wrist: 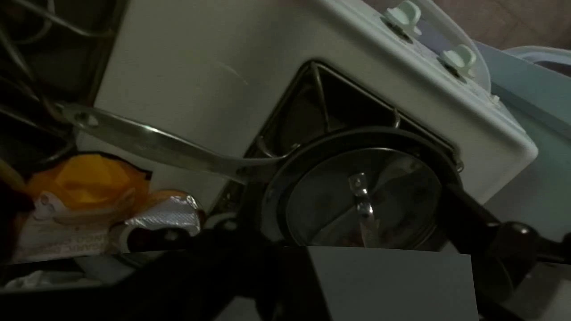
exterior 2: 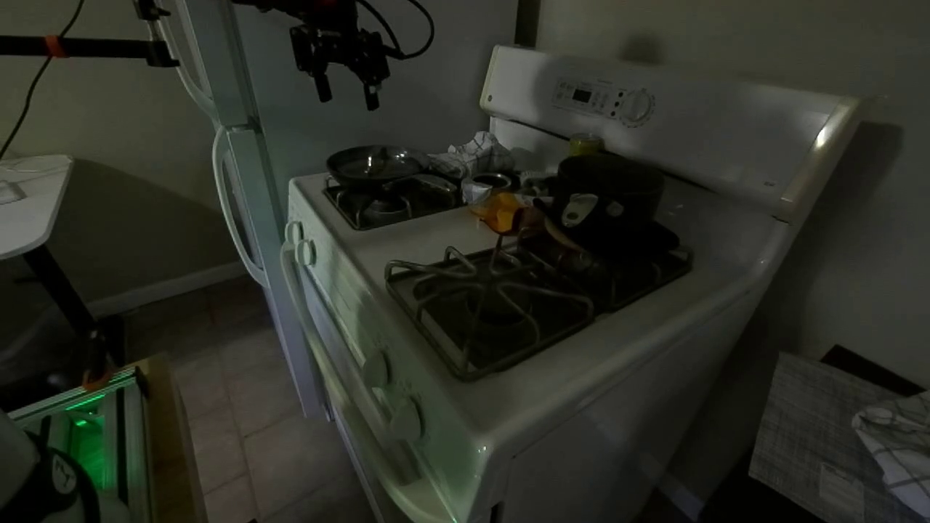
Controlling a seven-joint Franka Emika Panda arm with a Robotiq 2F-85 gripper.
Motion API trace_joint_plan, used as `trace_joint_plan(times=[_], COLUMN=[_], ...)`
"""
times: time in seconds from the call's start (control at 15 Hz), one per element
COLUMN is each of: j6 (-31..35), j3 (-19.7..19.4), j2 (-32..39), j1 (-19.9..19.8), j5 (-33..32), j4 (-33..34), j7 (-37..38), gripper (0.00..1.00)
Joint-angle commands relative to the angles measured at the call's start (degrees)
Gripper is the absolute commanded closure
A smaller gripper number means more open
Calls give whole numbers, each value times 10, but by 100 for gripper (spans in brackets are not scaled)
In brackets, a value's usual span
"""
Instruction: Pick up the clear pot lid and put it on the white tea towel
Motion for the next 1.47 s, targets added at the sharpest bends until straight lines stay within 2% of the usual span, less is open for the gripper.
trace_joint_plan(times=[0.0, 0.07, 0.4, 0.6, 0.87, 1.13, 1.2, 1.27, 1.4], j6=[1, -2, -1, 26, 122, 188, 201, 215, 234], j3=[-14, -12, -15, -10, -8, -1, 1, 1, 4], j2=[51, 26, 33, 59, 100, 130, 133, 139, 149], j1=[24, 16, 17, 33, 50, 49, 50, 50, 51], j5=[-2, -3, -2, 16, 40, 10, 5, 3, 16], j4=[46, 24, 30, 34, 7, -12, -18, -19, -18], j7=[-103, -56, -62, -105, -159, -150, -147, -148, -165], gripper=[0, 0, 0, 0, 0, 3, 7, 7, 30])
